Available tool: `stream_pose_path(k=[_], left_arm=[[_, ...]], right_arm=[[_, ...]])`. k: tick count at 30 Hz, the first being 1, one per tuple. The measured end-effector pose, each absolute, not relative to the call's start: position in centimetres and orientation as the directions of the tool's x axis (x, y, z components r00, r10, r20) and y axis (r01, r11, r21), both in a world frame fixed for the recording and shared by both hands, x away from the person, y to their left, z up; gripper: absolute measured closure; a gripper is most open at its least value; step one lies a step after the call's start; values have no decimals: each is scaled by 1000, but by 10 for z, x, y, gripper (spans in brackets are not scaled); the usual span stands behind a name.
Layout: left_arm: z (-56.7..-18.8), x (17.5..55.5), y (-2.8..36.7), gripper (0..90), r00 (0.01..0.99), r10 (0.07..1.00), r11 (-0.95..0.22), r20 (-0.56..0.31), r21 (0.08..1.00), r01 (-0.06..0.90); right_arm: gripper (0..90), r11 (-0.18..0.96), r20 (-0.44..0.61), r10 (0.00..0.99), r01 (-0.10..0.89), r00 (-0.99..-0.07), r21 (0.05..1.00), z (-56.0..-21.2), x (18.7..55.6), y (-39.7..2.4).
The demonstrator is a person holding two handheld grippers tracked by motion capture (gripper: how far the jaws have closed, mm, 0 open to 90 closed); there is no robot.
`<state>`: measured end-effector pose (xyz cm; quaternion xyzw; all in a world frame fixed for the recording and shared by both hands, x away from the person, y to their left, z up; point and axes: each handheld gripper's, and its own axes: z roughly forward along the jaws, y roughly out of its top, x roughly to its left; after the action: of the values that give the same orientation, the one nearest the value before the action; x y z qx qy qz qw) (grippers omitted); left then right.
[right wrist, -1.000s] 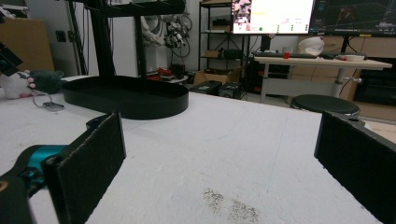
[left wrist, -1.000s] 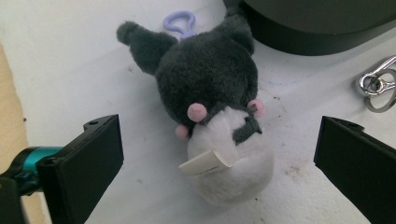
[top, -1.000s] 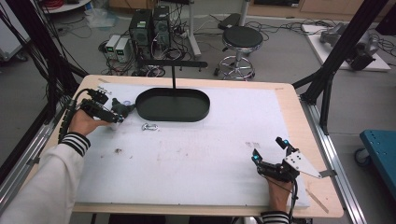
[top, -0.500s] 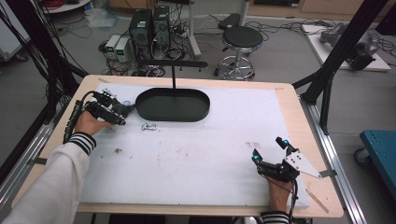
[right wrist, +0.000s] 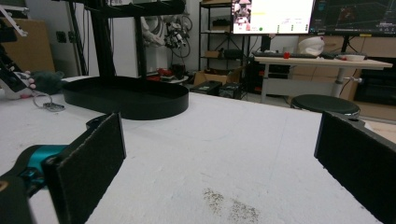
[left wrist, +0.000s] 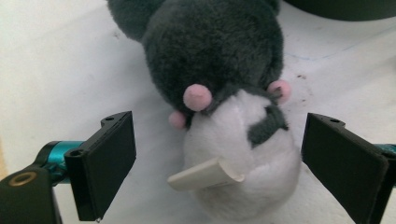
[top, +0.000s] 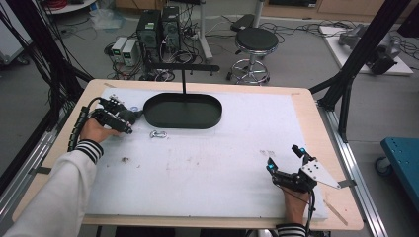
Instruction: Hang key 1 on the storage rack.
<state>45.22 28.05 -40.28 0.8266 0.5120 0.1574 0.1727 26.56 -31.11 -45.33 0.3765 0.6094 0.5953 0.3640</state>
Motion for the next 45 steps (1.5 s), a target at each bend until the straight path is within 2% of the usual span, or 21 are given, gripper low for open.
stream_pose_path(k=[8, 12, 14, 19, 22, 31, 39, 45], left_arm=[[-404, 454, 281, 250, 421, 906, -399, 52, 437, 806], [-405, 454, 280, 416, 422, 906, -395, 36, 434, 810], [-405, 454, 279, 423, 417, 908, -395, 46, 431, 811], [-404, 453, 276, 505, 413, 909, -399, 65, 424, 813], [-403, 451, 274, 518, 422, 900, -425, 107, 430, 797], [-394, 447, 277, 521, 435, 893, -438, 121, 463, 770], [-384, 442, 280, 523, 457, 884, -437, 101, 524, 731], [-376, 437, 278, 525, 471, 881, -411, 54, 582, 702]], right_arm=[[12, 8, 4, 893, 25, -451, 1000, -453, 266, -311], [13, 8, 5, 893, 26, -450, 1000, -453, 266, -311], [13, 8, 5, 893, 26, -450, 1000, -453, 266, -311], [12, 10, 2, 892, 25, -451, 1000, -453, 266, -311], [13, 10, 3, 892, 25, -451, 1000, -453, 266, -311], [13, 13, -1, 892, 23, -451, 1000, -453, 266, -311], [13, 12, 1, 892, 27, -452, 1000, -453, 265, -311], [12, 13, 1, 893, 27, -451, 1000, -453, 265, -311]])
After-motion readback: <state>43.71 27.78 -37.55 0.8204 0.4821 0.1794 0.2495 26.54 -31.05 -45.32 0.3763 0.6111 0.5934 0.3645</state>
